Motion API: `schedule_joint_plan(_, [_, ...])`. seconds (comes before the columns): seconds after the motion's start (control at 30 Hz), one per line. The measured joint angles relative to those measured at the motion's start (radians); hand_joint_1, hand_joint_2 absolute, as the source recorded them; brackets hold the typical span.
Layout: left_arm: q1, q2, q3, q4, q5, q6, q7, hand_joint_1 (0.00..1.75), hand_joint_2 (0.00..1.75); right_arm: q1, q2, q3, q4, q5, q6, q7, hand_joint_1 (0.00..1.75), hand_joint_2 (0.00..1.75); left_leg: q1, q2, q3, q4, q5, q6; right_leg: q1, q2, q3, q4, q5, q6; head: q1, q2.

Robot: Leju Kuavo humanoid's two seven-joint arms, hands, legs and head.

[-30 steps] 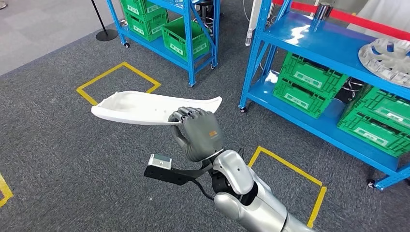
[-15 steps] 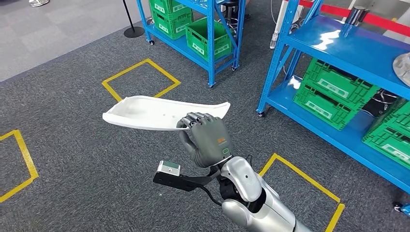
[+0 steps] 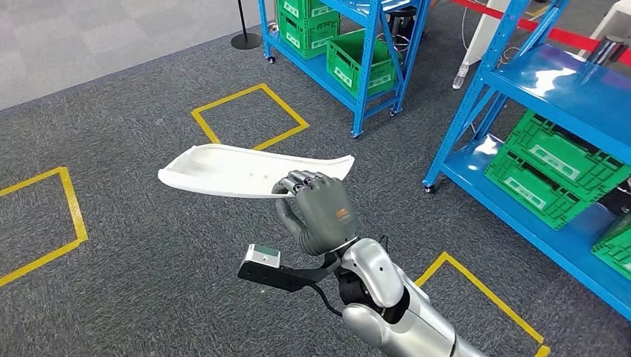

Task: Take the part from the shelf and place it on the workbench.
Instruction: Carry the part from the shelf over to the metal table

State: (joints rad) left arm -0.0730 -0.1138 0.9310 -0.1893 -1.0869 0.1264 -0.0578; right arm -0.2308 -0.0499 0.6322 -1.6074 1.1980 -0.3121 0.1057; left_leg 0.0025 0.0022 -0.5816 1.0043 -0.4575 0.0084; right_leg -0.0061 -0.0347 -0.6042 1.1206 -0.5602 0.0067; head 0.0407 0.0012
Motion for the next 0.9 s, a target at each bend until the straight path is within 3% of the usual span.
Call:
schedule_joint_plan(0.07, [-0.001, 0.002, 0.001, 0.0, 0.007, 0.0, -0.008, 0.0, 1.75, 0.012, 0.0, 0.002, 0.003, 0.009, -0.001, -0.001, 1.75, 1.75, 0.0, -0.019, -0.003, 0.001, 0.001, 0.005, -0.001, 0.028, -0.069, 0.136, -0.06, 0.006, 0.001, 0.0])
schedule_joint_plan(0.1, [-0.001, 0.002, 0.003, 0.0, 0.009, 0.0, -0.012, 0.0, 1.75, 0.017, 0.0, 0.003, 0.004, 0.015, 0.0, -0.001, 1.75, 1.75, 0.0, -0.029, -0.005, 0.002, 0.001, 0.006, -0.002, 0.03, -0.094, 0.184, -0.072, 0.007, 0.002, 0.0])
schedule_joint_plan(0.13, [0.001, 0.002, 0.005, 0.0, 0.01, 0.001, -0.015, 0.0, 1.75, 0.02, 0.001, 0.004, 0.005, 0.021, 0.002, -0.001, 1.75, 1.75, 0.0, -0.04, -0.006, 0.004, 0.0, 0.006, -0.003, 0.031, -0.104, 0.197, -0.065, 0.008, 0.002, 0.0])
schedule_joint_plan(0.17, [0.002, 0.002, 0.007, 0.0, 0.011, 0.001, -0.016, 0.0, 1.75, 0.021, 0.002, 0.005, 0.006, 0.026, 0.004, 0.0, 1.75, 1.75, 0.0, -0.051, -0.006, 0.007, 0.0, 0.005, -0.004, 0.032, -0.091, 0.166, -0.038, 0.007, 0.002, 0.0])
schedule_joint_plan(0.27, [0.001, 0.002, 0.009, 0.0, 0.01, 0.001, -0.015, 0.0, 1.75, 0.019, 0.011, 0.006, 0.006, 0.039, 0.008, 0.002, 1.75, 1.75, 0.0, -0.083, -0.01, 0.018, -0.003, -0.007, -0.008, 0.065, 0.003, -0.03, 0.049, 0.002, 0.002, 0.0])
schedule_joint_plan(0.33, [0.001, 0.002, 0.011, 0.0, 0.01, 0.003, -0.021, 0.0, 1.75, 0.019, 0.016, 0.005, 0.005, 0.046, 0.01, 0.001, 1.75, 1.75, 0.0, -0.097, -0.015, 0.019, -0.003, -0.021, -0.005, 0.077, 0.023, -0.078, 0.056, -0.006, 0.002, 0.0])
schedule_joint_plan(0.4, [0.003, 0.002, 0.014, 0.0, 0.015, 0.008, -0.03, 0.0, 1.75, 0.019, 0.025, 0.005, 0.005, 0.054, 0.016, 0.001, 1.75, 1.75, 0.003, -0.105, -0.019, 0.015, 0.0, -0.035, -0.003, 0.063, 0.026, -0.084, 0.063, -0.02, 0.002, 0.0])
schedule_joint_plan(0.47, [0.003, 0.003, 0.017, 0.0, 0.022, 0.011, -0.037, 0.0, 1.75, 0.019, 0.035, 0.005, 0.005, 0.058, 0.022, -0.001, 1.75, 1.75, 0.003, -0.078, -0.035, 0.044, -0.019, -0.045, -0.005, 0.047, 0.032, -0.094, 0.07, -0.035, -0.001, 0.0])
schedule_joint_plan(0.57, [0.0, 0.001, 0.023, 0.001, 0.027, 0.014, -0.044, 0.0, 1.75, 0.022, 0.043, 0.004, 0.005, 0.063, 0.023, -0.007, 1.75, 1.75, 0.003, -0.022, -0.118, 0.218, -0.107, -0.054, -0.002, 0.018, 0.035, -0.098, 0.071, -0.046, -0.005, 0.0])
schedule_joint_plan(0.6, [0.001, 0.001, 0.025, 0.001, 0.028, 0.015, -0.046, 0.0, 1.75, 0.025, 0.043, 0.004, 0.005, 0.065, 0.022, -0.009, 1.75, 1.75, 0.005, -0.016, -0.144, 0.272, -0.126, -0.056, -0.001, 0.007, 0.035, -0.098, 0.07, -0.047, -0.005, 0.0])
schedule_joint_plan(0.63, [0.002, 0.001, 0.026, 0.001, 0.028, 0.016, -0.048, 0.0, 1.75, 0.027, 0.043, 0.003, 0.005, 0.069, 0.02, -0.011, 1.75, 1.75, 0.006, -0.013, -0.154, 0.294, -0.126, -0.058, 0.0, -0.003, 0.035, -0.098, 0.069, -0.047, -0.005, 0.0])
schedule_joint_plan(0.67, [0.003, 0.001, 0.027, 0.001, 0.028, 0.017, -0.05, 0.0, 1.75, 0.029, 0.043, 0.003, 0.005, 0.073, 0.017, -0.012, 1.75, 1.75, 0.006, -0.009, -0.144, 0.277, -0.109, -0.058, 0.0, -0.012, 0.036, -0.097, 0.068, -0.046, -0.005, 0.0])
schedule_joint_plan(0.73, [0.002, 0.002, 0.029, 0.0, 0.026, 0.022, -0.053, 0.0, 1.75, 0.033, 0.043, 0.0, 0.005, 0.08, 0.01, -0.013, 1.75, 1.75, 0.006, 0.015, -0.074, 0.148, -0.047, -0.055, 0.001, -0.029, 0.04, -0.097, 0.064, -0.042, -0.005, 0.0])
schedule_joint_plan(0.8, [-0.002, 0.002, 0.03, 0.0, 0.023, 0.031, -0.057, 0.0, 1.75, 0.038, 0.044, -0.004, 0.002, 0.09, 0.006, -0.012, 1.75, 1.75, 0.002, 0.043, -0.014, 0.037, -0.012, -0.043, 0.005, -0.043, 0.044, -0.094, 0.059, -0.032, -0.003, 0.0])
schedule_joint_plan(0.83, [-0.004, 0.002, 0.03, 0.0, 0.022, 0.035, -0.06, 0.0, 1.75, 0.04, 0.045, -0.006, 0.001, 0.095, 0.006, -0.011, 1.75, 1.75, -0.001, 0.048, -0.003, 0.016, -0.009, -0.037, 0.007, -0.049, 0.045, -0.093, 0.057, -0.027, -0.002, 0.0])
schedule_joint_plan(0.9, [-0.006, 0.002, 0.03, 0.0, 0.021, 0.04, -0.066, 0.0, 1.75, 0.041, 0.046, -0.009, -0.003, 0.1, 0.006, -0.01, 1.75, 1.75, -0.003, 0.033, -0.005, 0.013, -0.008, -0.024, 0.007, -0.059, 0.047, -0.094, 0.055, -0.015, -0.001, 0.0])
